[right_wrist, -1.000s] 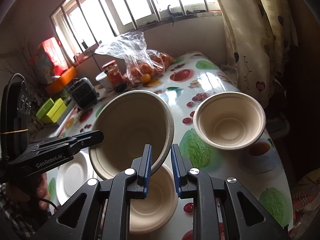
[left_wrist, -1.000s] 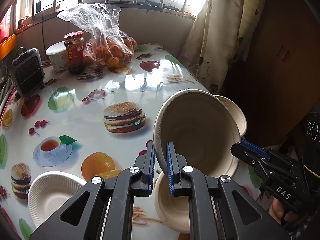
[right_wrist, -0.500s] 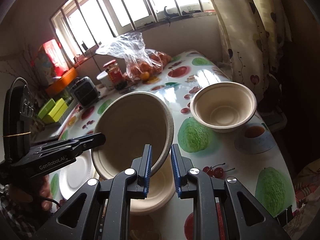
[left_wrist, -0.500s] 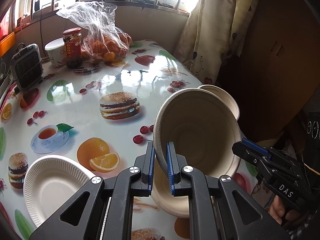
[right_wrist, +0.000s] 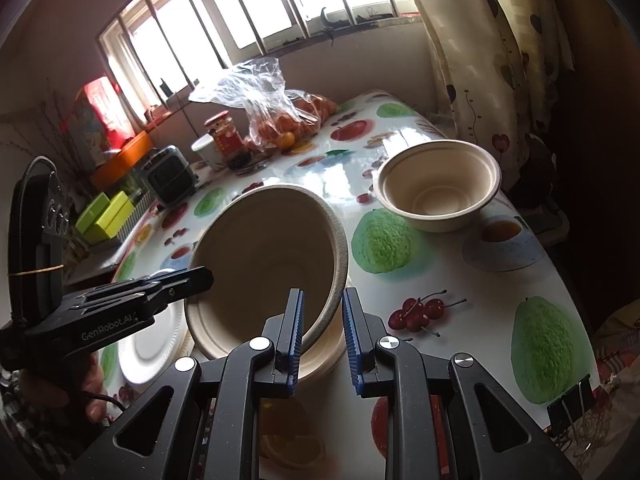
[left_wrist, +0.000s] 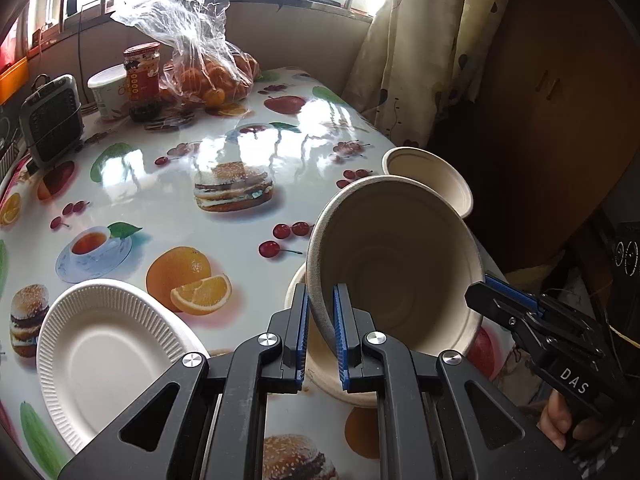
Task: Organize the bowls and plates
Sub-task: 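Lift and carry the held bowls with both grippers across the table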
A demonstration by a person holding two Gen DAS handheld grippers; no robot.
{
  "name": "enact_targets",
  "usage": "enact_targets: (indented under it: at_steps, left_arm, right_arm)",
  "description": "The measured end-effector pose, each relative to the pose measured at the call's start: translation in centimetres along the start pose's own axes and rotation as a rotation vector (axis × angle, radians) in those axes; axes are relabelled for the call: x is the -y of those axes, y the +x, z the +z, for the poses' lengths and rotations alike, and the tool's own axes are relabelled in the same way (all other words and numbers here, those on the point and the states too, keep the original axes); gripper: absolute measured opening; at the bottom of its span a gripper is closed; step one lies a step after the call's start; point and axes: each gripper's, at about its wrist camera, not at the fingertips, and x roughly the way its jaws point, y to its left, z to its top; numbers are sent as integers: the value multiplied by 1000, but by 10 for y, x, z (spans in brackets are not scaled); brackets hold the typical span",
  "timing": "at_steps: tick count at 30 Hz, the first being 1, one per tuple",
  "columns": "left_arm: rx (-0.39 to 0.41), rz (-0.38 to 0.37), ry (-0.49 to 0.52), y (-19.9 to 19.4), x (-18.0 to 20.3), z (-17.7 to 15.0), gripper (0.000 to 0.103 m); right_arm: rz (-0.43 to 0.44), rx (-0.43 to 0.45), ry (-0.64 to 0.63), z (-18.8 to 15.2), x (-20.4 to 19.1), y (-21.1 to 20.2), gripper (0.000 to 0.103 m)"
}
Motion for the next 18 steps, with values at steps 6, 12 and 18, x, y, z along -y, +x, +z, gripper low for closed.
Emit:
enact_targets:
  at_steps: [6,12,18]
  left_arm:
    - [-12,5,-13,1,-3,-6,12]
    - [-38,9,-15,7,-4,-12,12]
    - [-52,14,-20,12,-6,-12,12]
  right_arm:
    - [-1,-22,-10,-6,-2,4,20]
    - [-6,-46,-2,-12,-1,11,20]
    - [-10,-60,-1,-14,-1,16,20]
